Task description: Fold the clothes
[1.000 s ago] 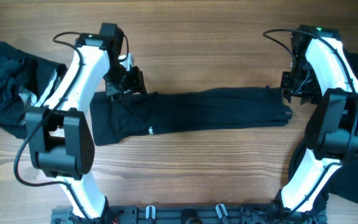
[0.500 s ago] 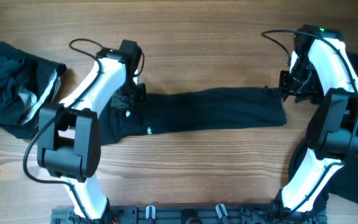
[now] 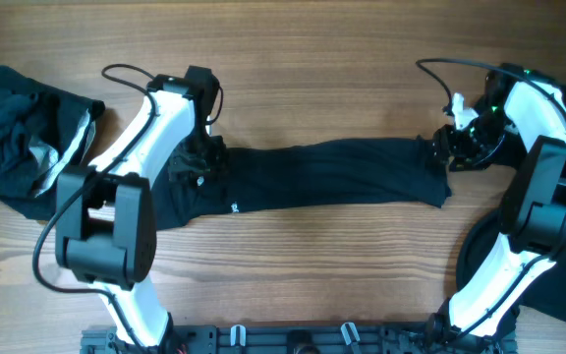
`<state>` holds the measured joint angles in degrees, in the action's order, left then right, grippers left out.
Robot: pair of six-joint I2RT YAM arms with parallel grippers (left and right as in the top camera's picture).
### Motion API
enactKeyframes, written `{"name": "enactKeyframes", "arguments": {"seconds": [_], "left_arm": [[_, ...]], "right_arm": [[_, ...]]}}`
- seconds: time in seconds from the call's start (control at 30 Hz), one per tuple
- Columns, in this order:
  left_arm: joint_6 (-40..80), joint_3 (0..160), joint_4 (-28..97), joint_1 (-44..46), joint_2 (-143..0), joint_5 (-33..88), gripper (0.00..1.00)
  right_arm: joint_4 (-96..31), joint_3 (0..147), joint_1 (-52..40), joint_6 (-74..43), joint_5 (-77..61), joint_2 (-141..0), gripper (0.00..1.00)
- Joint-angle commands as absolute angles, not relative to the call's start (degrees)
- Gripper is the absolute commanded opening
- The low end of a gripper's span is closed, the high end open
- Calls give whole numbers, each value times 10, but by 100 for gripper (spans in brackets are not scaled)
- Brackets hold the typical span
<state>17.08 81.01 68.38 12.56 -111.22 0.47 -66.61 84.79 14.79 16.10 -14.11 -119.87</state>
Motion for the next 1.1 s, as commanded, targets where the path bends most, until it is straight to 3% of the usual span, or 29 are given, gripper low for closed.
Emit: {"name": "enactKeyframes", "arguments": {"seconds": [0.0,0.17,0.23,0.33,0.43,0.63,0.77,1.07], "left_arm": [[172,809,675,115,-1054,5,67],[172,809,672,114,-1030,6,70],[172,809,668,114,-1030,6,71],[172,809,666,114,-1030,6,71],[172,809,666,114,-1030,5,71],[172,809,664,65,-1030,-9,71],[172,809,653,22,-1030,54,71],[172,809,634,18,-1030,94,73]], "right_arm": [[-660,832,147,207,-165,-1188,63],[-600,773,146,272,-248,-1188,70],[-584,755,146,270,-250,-1188,68],[-576,743,146,268,-256,-1188,29],[-576,744,146,258,-256,-1188,4],[-603,828,147,143,-251,-1167,4],[-639,883,117,72,-256,-1124,4],[-578,883,-111,-61,-299,-1095,4]]}}
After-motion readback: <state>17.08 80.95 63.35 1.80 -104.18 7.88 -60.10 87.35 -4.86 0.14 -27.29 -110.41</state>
